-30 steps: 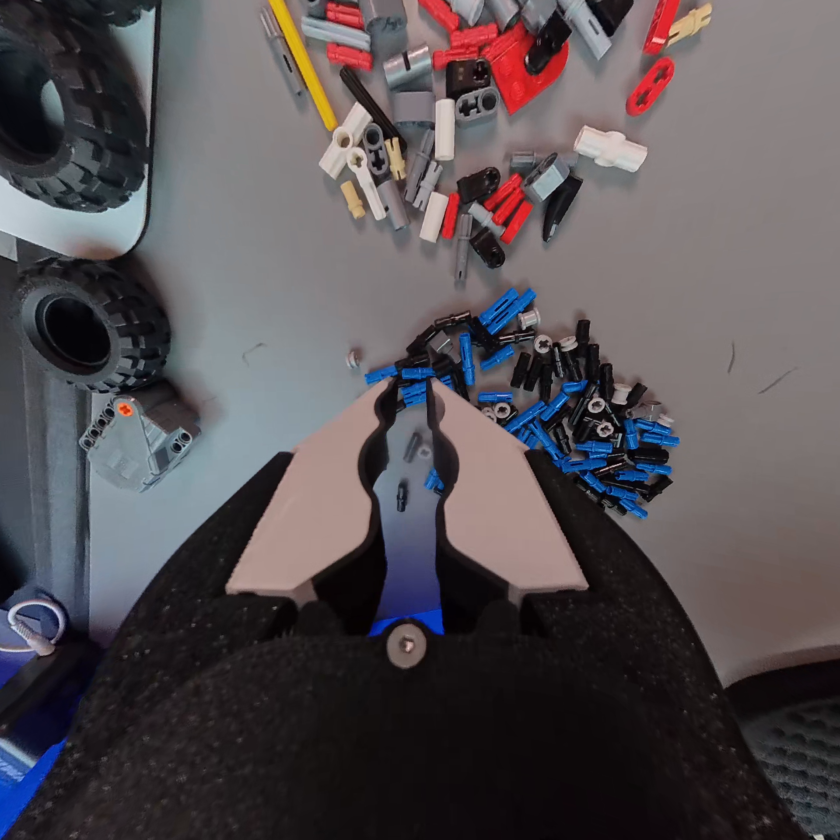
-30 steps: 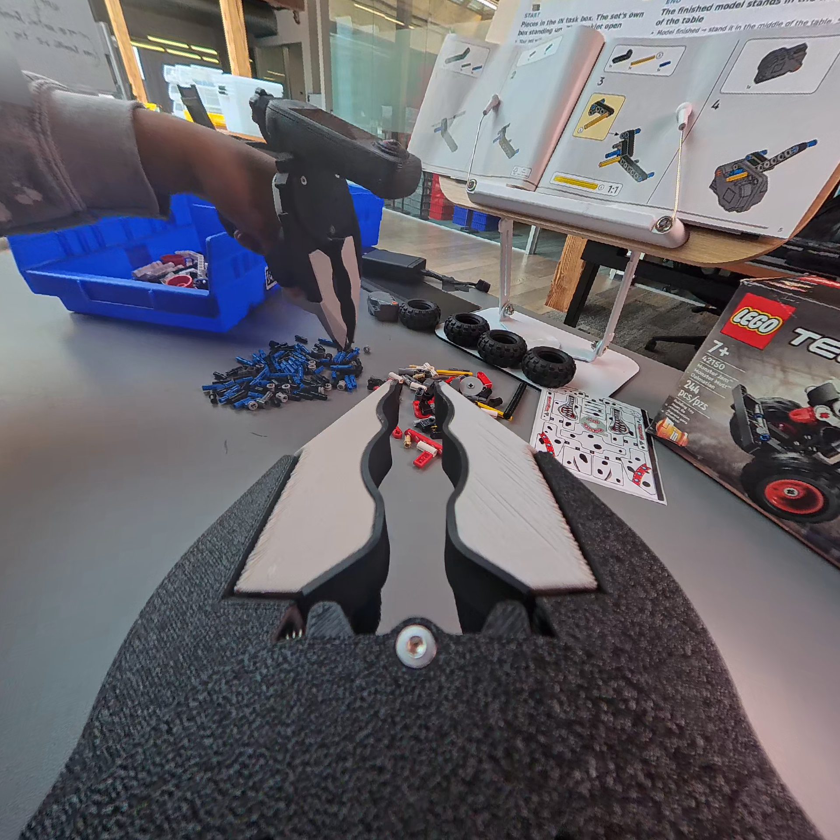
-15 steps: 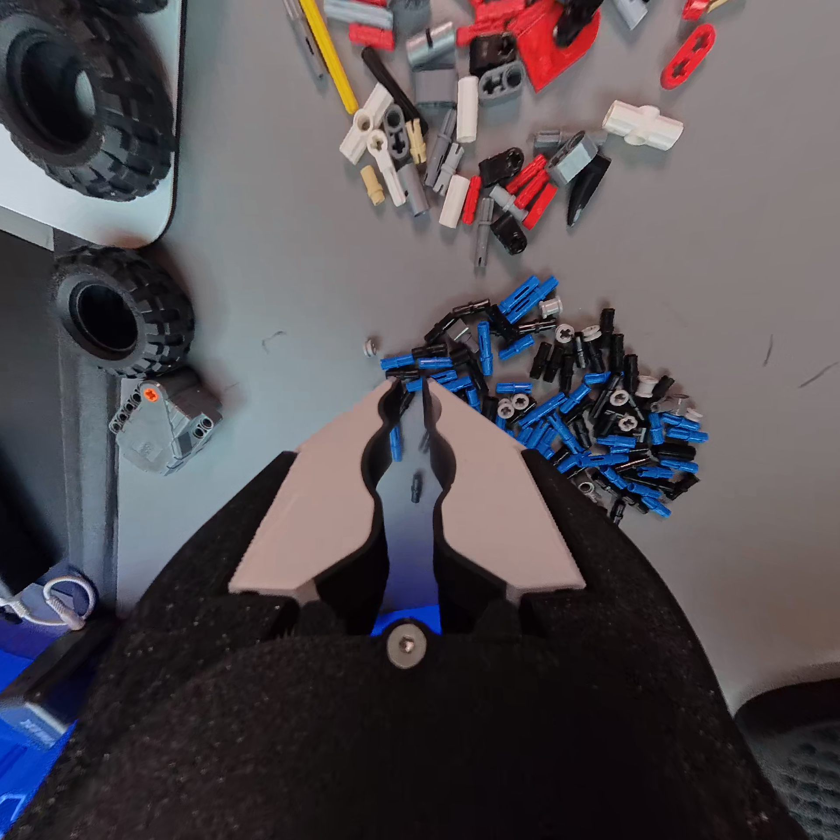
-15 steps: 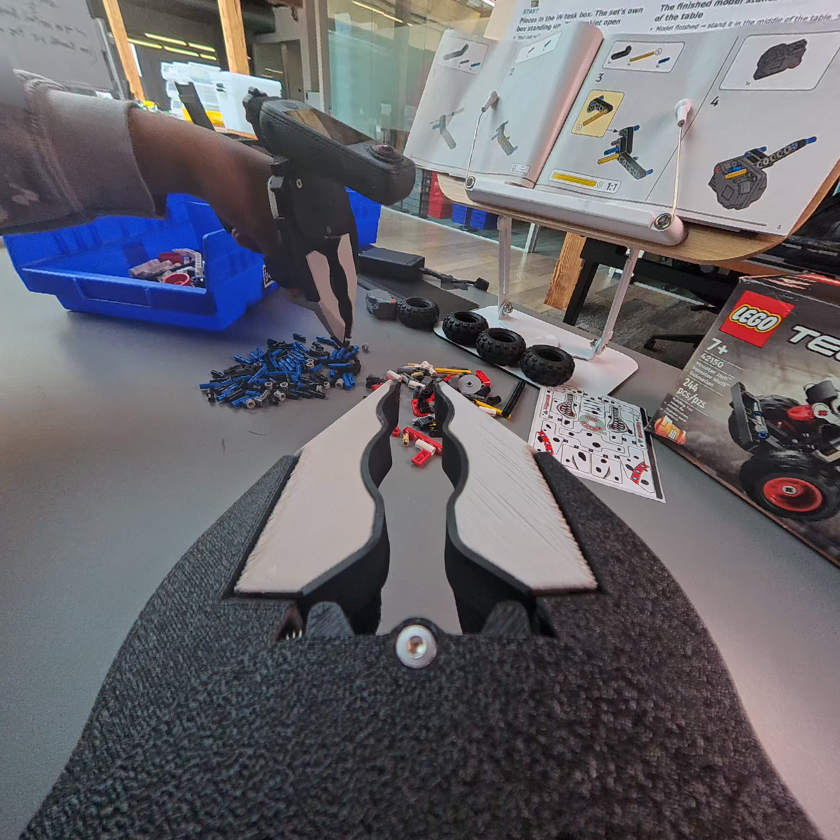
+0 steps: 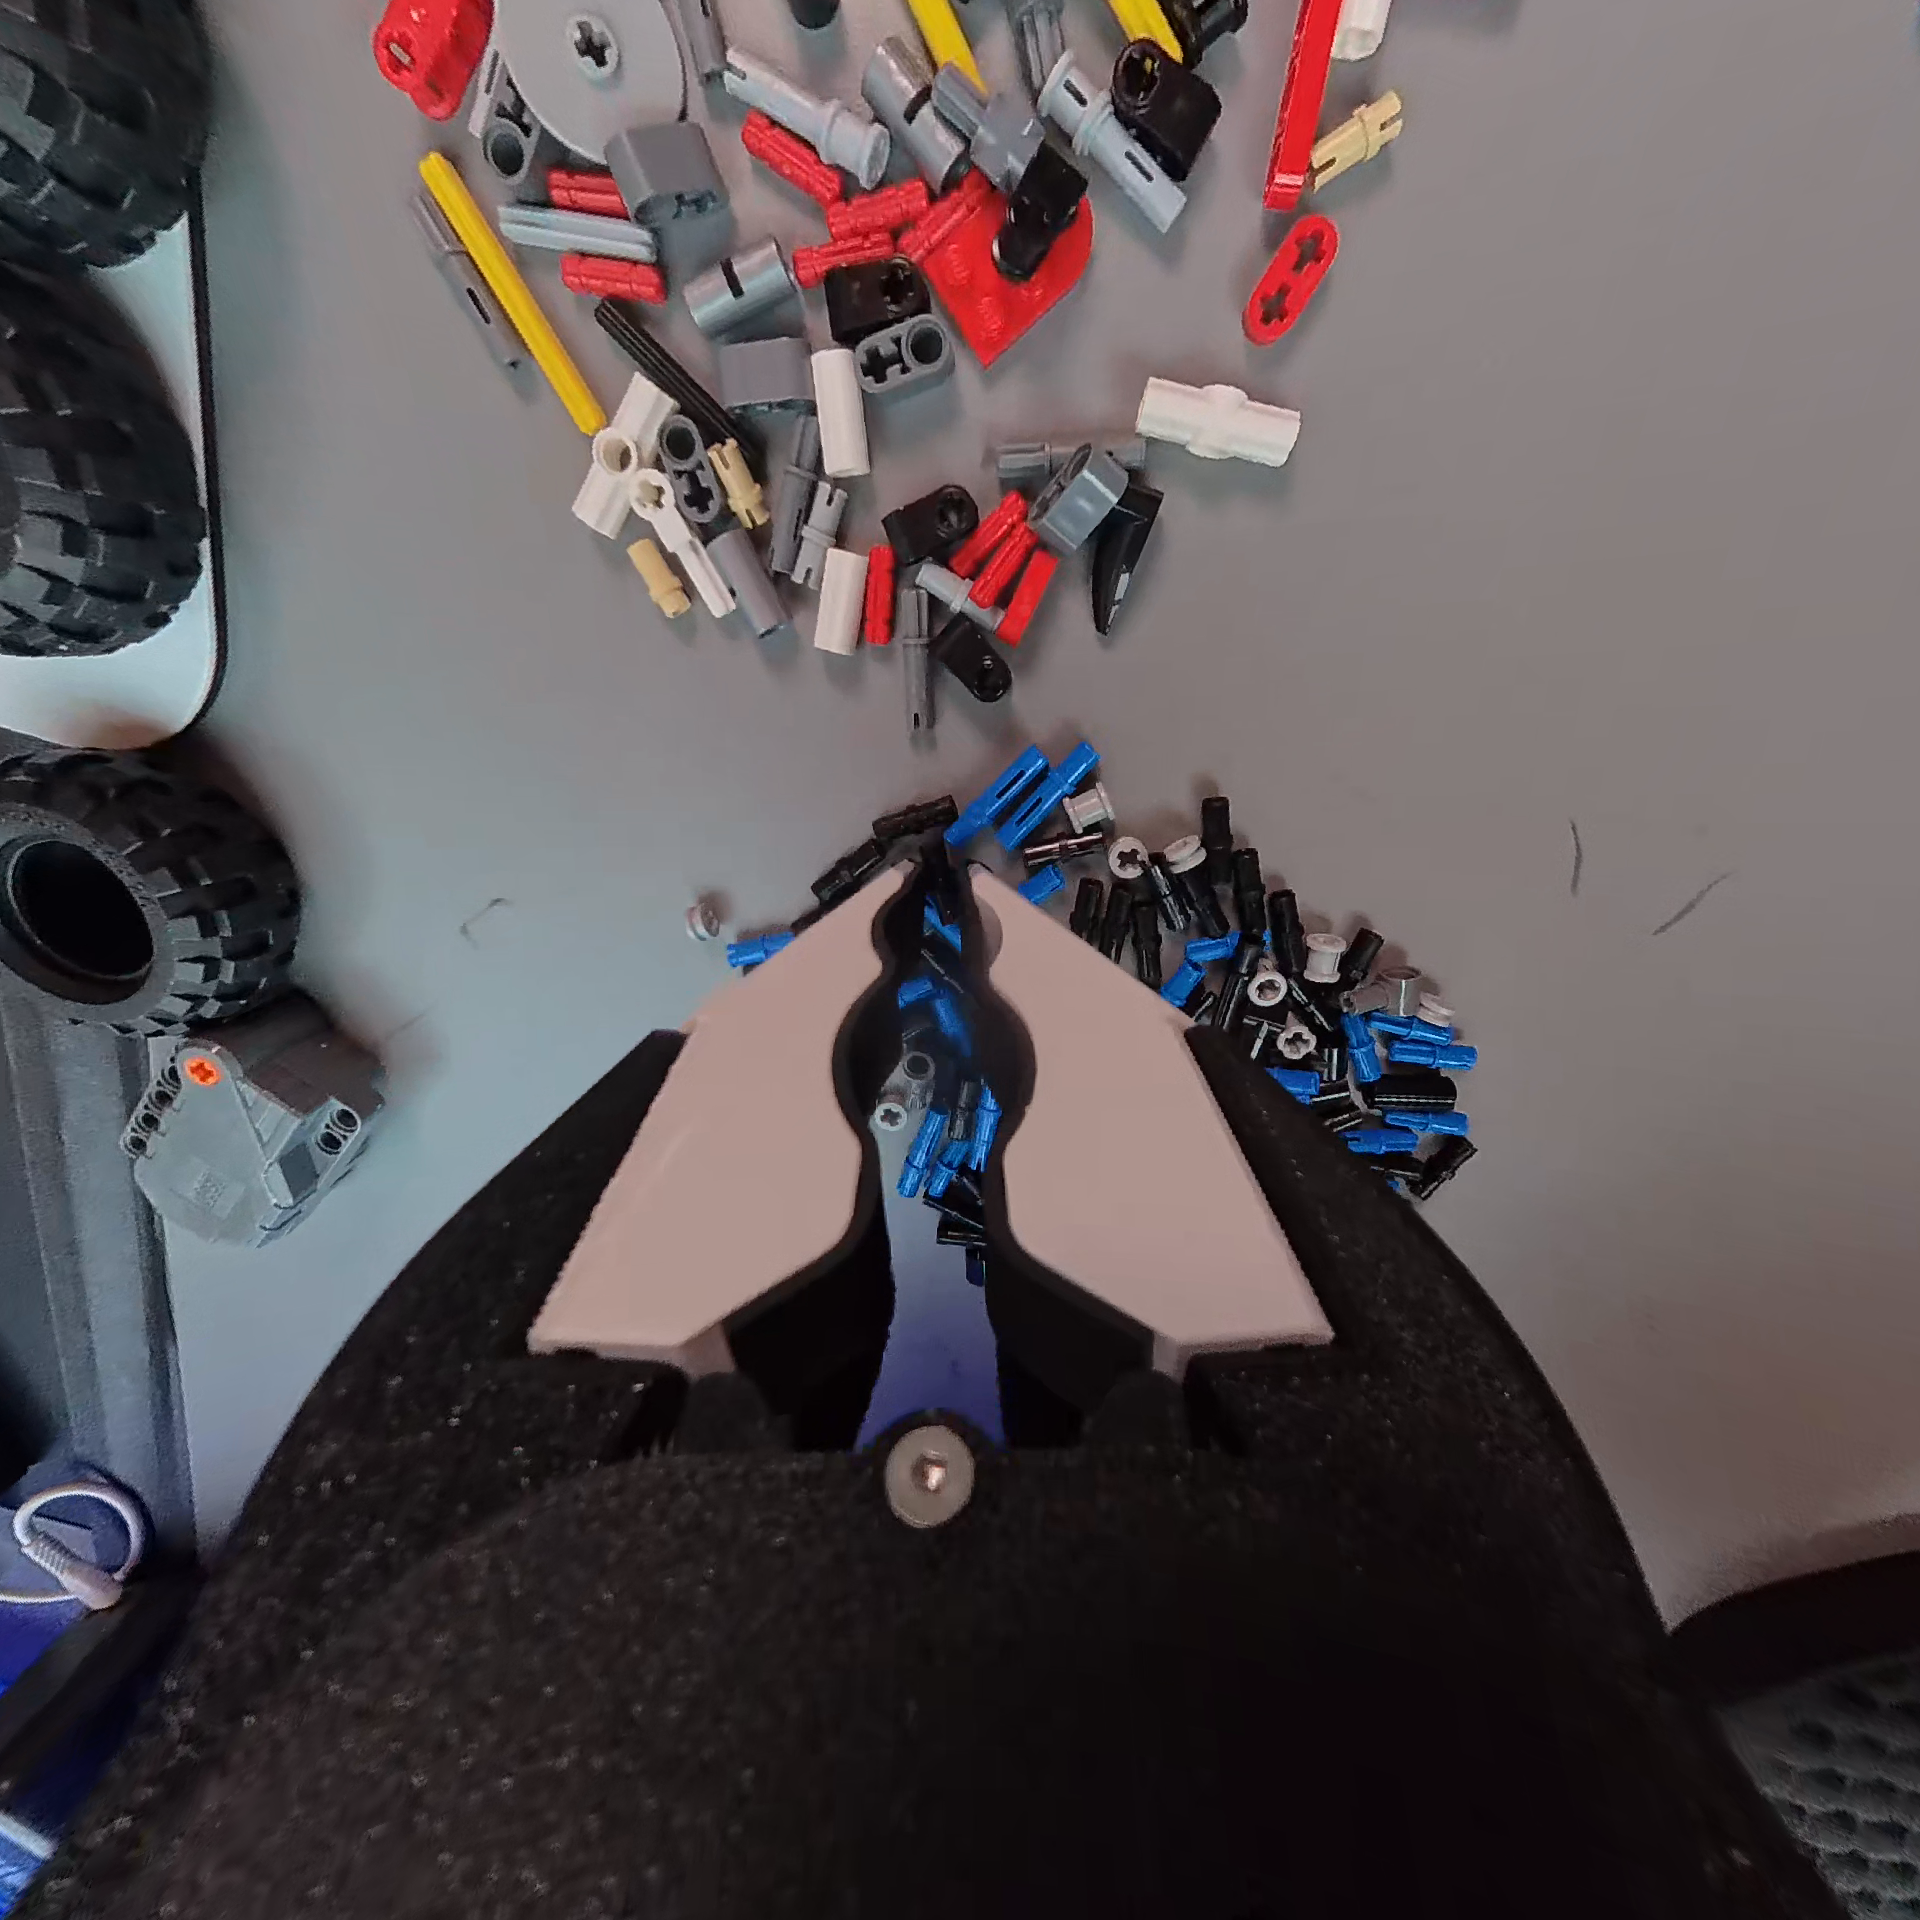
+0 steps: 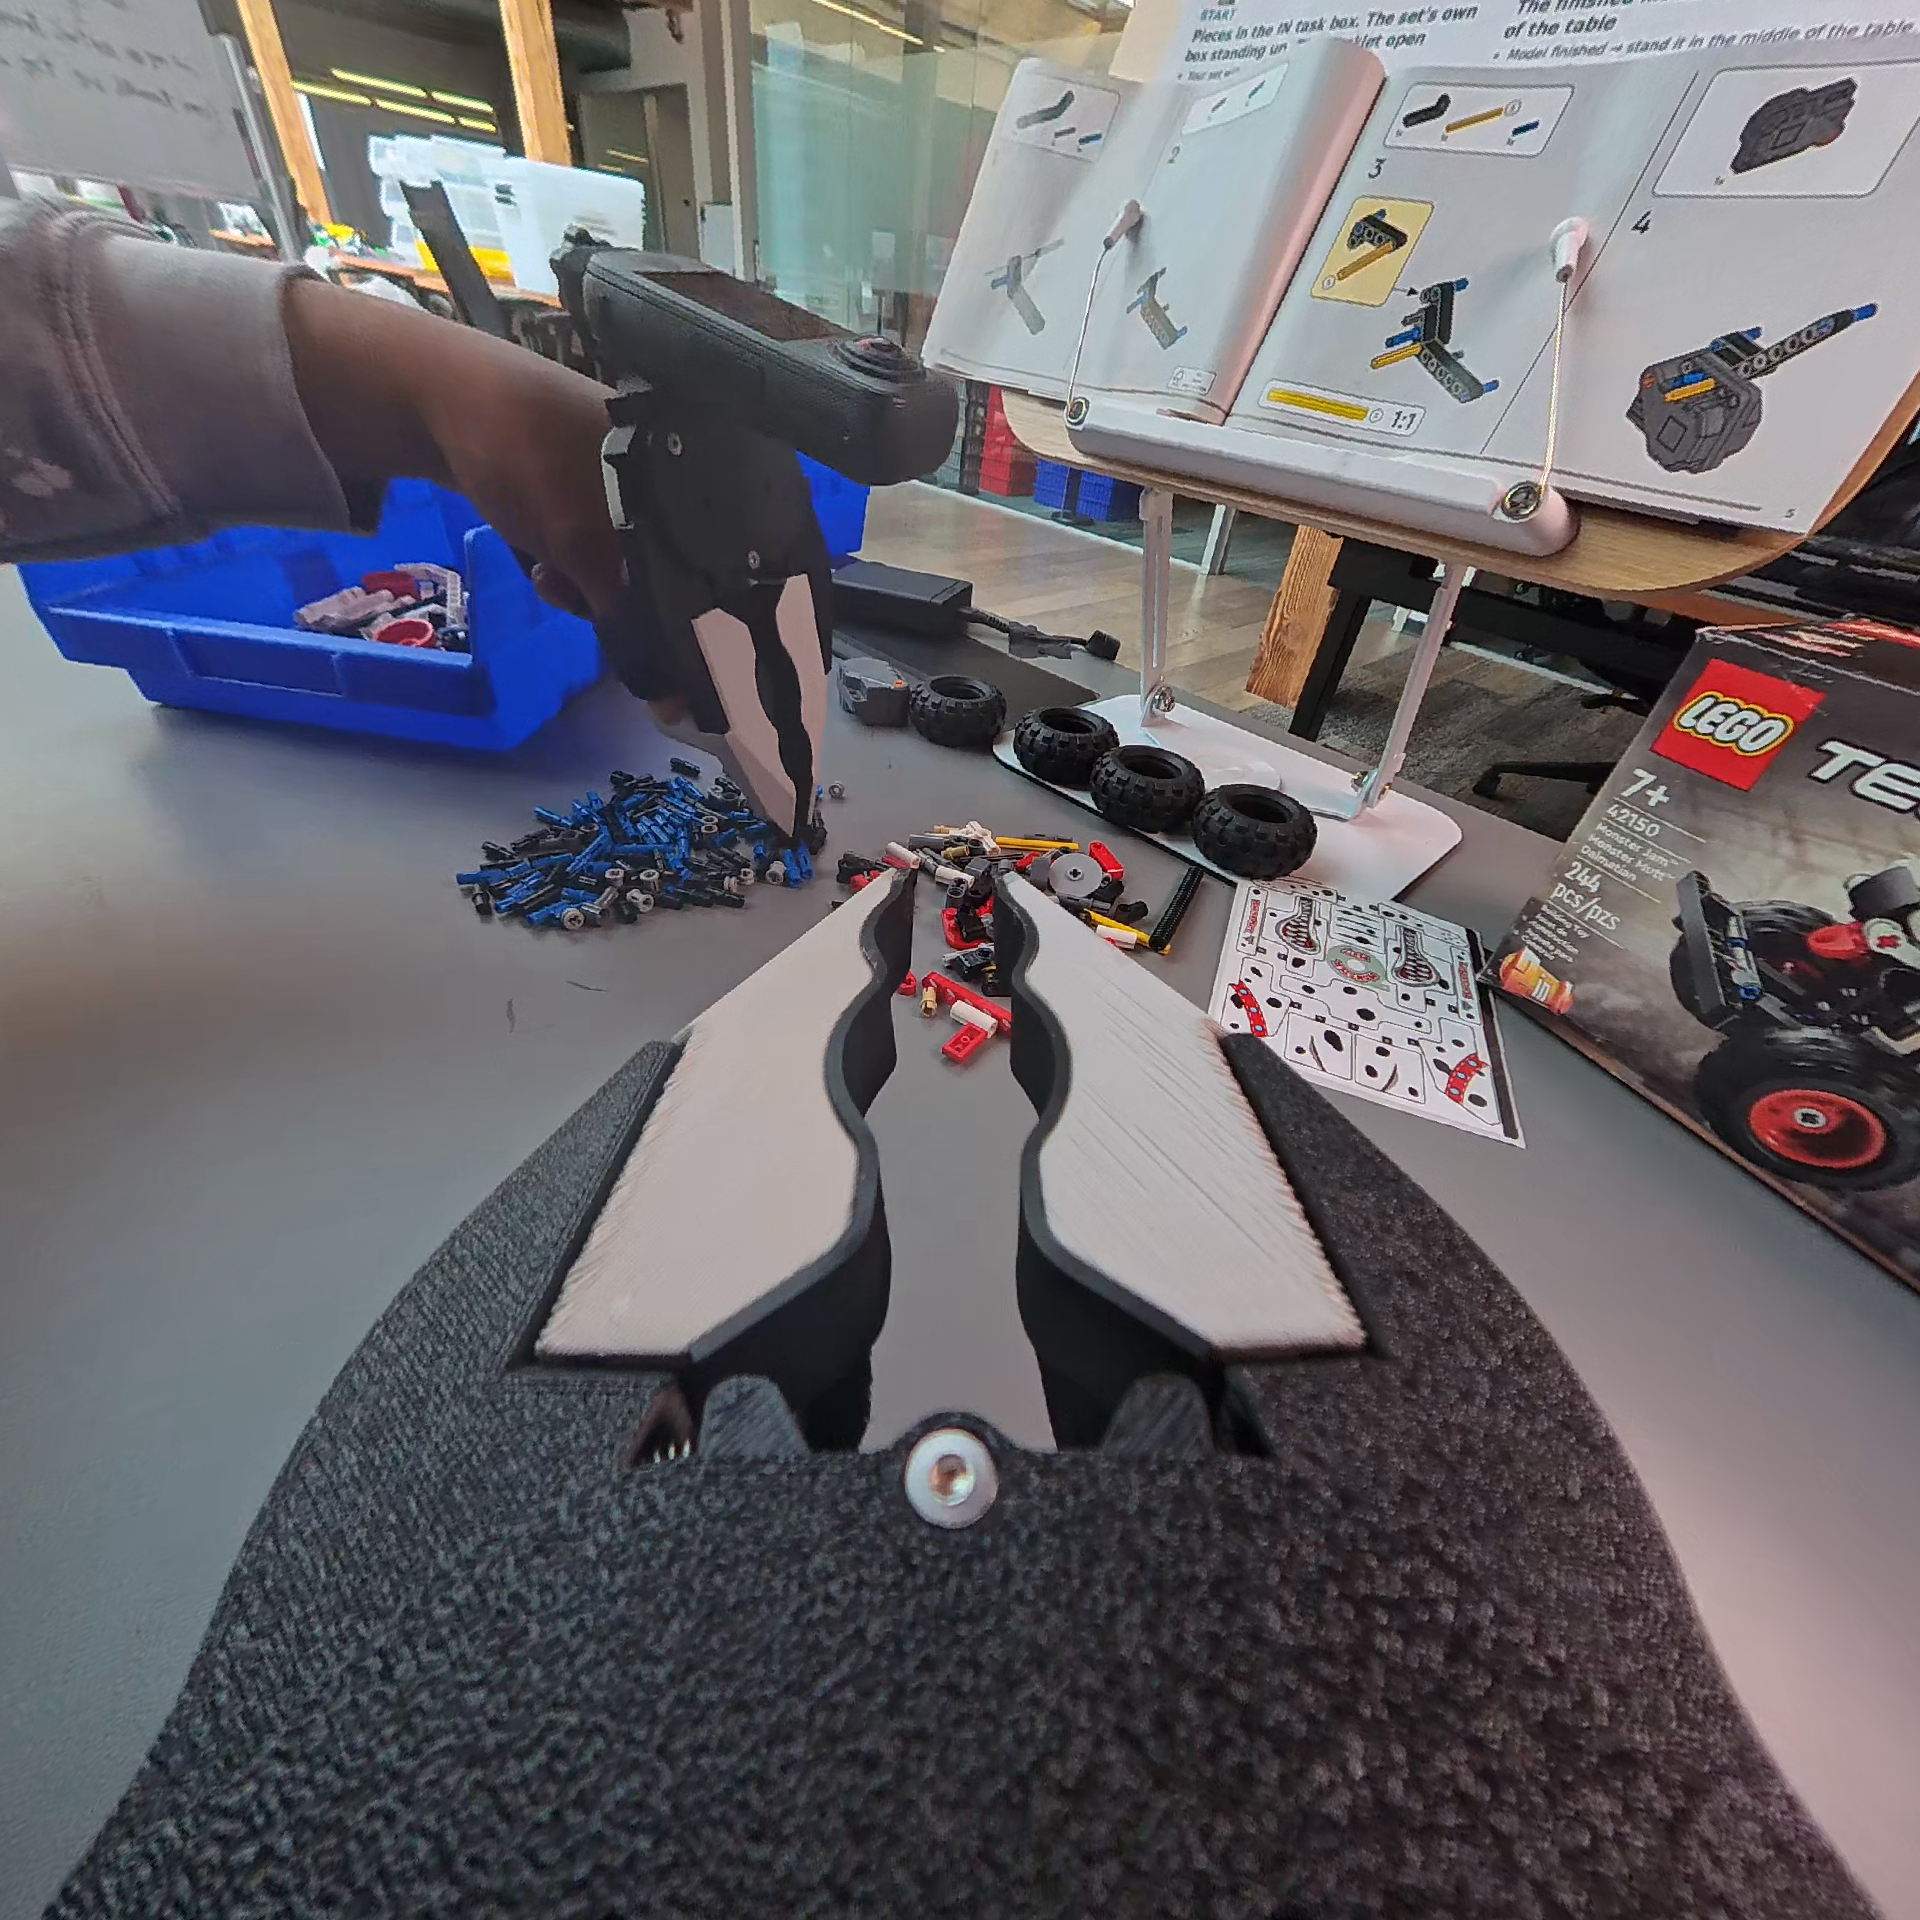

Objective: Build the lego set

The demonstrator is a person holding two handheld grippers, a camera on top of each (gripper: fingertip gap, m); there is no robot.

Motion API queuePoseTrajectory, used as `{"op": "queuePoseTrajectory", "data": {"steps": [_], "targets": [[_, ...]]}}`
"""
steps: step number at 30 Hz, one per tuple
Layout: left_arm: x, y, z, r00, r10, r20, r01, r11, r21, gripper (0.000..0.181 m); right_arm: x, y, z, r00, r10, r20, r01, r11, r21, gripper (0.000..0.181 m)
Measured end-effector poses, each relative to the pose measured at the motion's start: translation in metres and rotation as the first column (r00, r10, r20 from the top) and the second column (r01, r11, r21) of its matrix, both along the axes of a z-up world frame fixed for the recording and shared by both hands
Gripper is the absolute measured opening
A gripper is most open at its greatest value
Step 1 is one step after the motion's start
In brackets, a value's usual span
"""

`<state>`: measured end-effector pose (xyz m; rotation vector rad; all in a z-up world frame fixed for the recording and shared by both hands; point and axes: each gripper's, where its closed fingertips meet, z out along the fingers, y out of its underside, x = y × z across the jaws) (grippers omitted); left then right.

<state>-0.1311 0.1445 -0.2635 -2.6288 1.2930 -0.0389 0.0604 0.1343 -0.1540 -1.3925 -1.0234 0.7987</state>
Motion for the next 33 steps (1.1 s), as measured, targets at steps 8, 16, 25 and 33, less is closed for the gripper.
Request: {"op": "queuePoseTrajectory", "data": {"steps": [8, 16, 25, 33], "targets": [[-0.015, -0.008, -0.001, 0.999, 0.012, -0.036, -0.013, 0.999, -0.029, 0.007, 0.000, 0.000, -0.001, 1.000, 0.003, 0.002, -0.003, 1.000, 0.000, 0.015], [-0.023, -0.014, -0.002, 0.997, 0.000, -0.072, -0.003, 0.999, -0.055, 0.015, -0.001, -0.001, -0.003, 1.000, 0.004, 0.009, -0.004, 1.000, 0.000, 0.015], [-0.010, 0.000, 0.020, 1.000, 0.017, 0.025, -0.019, 0.998, 0.063, 0.016, -0.001, 0.000, -0.003, 1.000, 0.004, 0.009, -0.004, 1.000, -0.005, 0.015], [0.003, -0.033, 0.006, 0.997, -0.062, 0.035, 0.065, 0.992, -0.104, 0.003, -0.002, 0.000, -0.005, 1.000, 0.003, 0.014, -0.003, 1.000, -0.004, 0.015]]}}
